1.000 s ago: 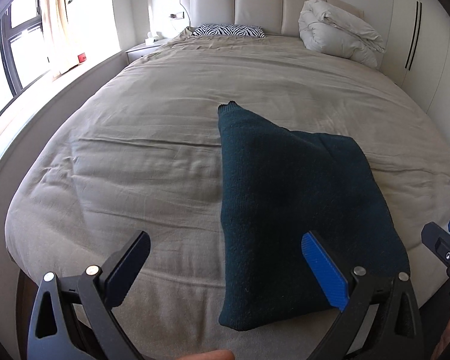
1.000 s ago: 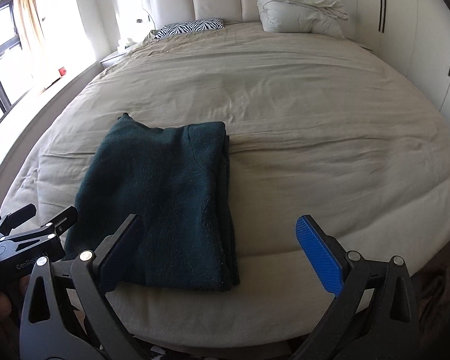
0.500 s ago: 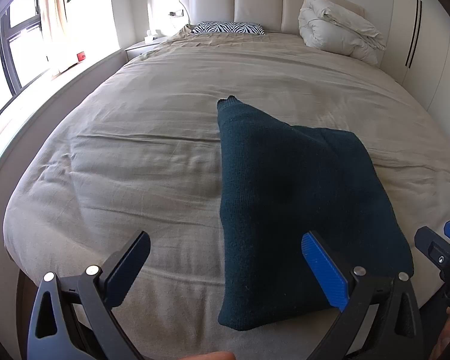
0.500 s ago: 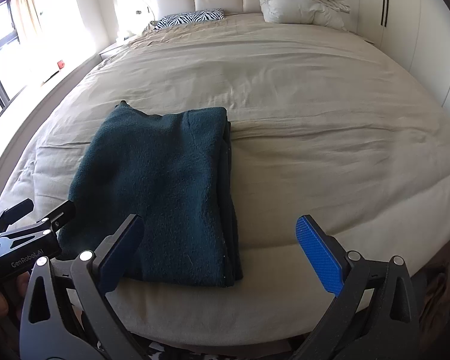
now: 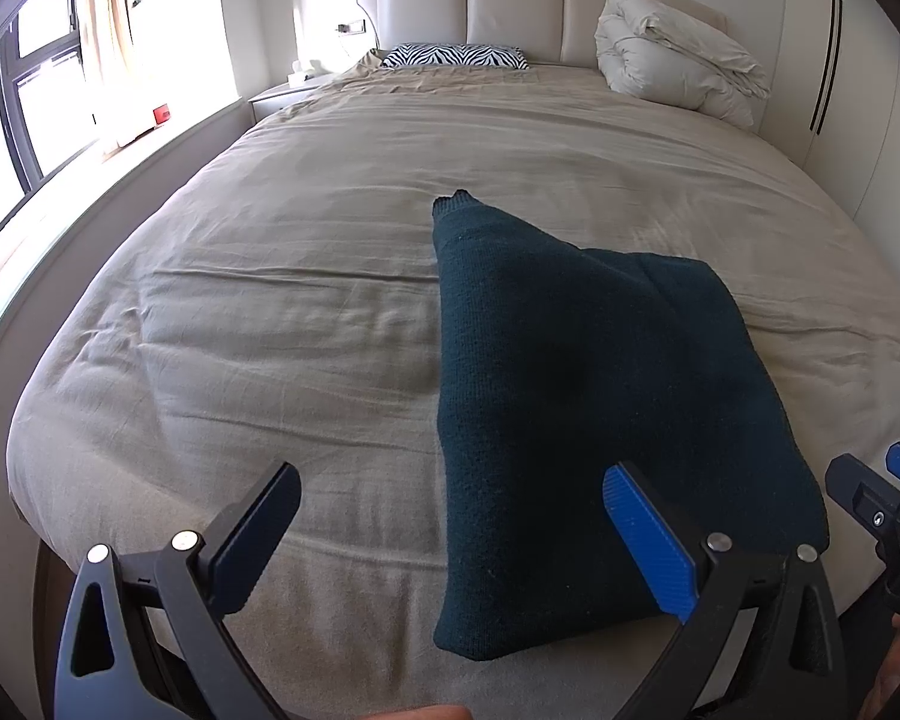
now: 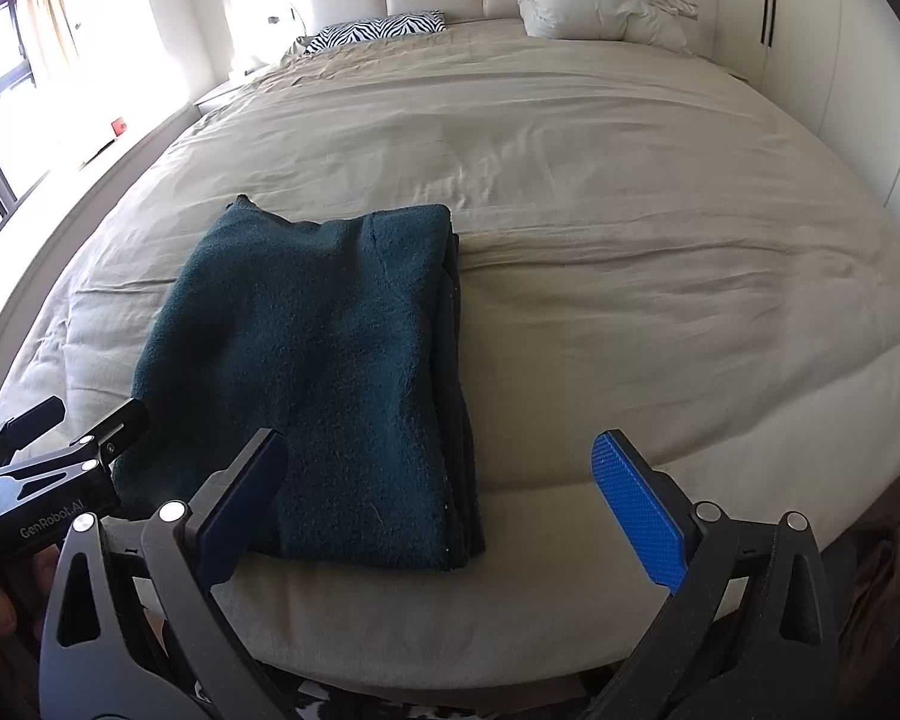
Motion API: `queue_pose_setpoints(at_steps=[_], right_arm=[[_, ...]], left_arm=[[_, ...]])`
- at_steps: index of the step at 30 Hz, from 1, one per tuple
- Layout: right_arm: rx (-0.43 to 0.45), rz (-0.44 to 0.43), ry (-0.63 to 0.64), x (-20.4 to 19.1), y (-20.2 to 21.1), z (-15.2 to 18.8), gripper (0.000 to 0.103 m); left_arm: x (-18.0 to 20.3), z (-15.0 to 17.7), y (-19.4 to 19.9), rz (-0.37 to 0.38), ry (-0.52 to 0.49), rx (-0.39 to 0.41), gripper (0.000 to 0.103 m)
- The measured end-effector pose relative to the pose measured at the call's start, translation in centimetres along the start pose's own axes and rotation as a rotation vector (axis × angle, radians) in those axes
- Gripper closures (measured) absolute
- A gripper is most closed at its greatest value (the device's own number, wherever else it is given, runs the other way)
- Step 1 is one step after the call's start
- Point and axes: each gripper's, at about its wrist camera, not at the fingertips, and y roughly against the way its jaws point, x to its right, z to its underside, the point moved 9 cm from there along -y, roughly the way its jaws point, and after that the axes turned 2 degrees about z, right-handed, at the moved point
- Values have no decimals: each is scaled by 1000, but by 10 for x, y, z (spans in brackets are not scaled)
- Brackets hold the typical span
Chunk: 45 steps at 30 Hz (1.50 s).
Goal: Fold small clothes
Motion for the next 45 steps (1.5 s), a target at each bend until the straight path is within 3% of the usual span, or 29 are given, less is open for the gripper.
queue_pose_setpoints(at_steps=[45], right_arm=[[-20, 7, -10, 4, -4, 6, 0]], left_arm=[[-1, 5, -1, -3, -5, -3, 0]])
